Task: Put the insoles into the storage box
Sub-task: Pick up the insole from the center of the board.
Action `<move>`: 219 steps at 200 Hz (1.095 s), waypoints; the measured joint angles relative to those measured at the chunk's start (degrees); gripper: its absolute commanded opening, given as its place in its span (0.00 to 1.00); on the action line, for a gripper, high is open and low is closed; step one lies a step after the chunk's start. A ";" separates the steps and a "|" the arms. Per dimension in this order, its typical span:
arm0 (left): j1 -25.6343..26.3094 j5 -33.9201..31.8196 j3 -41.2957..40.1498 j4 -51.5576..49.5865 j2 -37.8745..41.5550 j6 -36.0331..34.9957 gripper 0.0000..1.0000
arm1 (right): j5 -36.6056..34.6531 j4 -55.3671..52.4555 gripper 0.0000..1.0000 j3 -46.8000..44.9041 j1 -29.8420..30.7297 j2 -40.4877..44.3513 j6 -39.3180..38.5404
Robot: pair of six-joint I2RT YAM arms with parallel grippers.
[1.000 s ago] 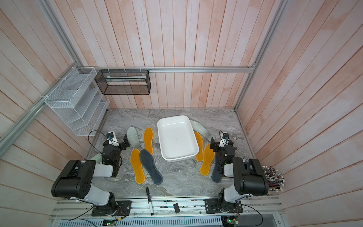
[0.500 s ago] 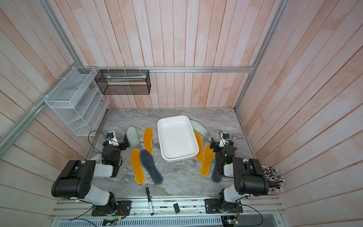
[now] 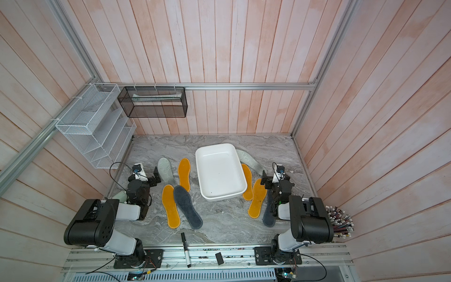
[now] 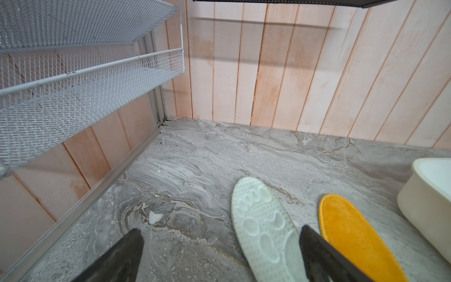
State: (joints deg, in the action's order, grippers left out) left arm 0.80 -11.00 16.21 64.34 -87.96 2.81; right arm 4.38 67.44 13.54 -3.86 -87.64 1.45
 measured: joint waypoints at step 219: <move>1.53 -0.94 18.47 -25.31 3.87 -0.15 1.00 | 4.42 -43.30 0.99 23.28 3.04 16.20 4.59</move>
State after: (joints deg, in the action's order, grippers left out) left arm 2.33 -11.94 34.68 39.03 -84.09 2.66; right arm 8.80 24.14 36.82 -0.82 -71.44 6.04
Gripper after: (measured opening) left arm 0.999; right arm 0.985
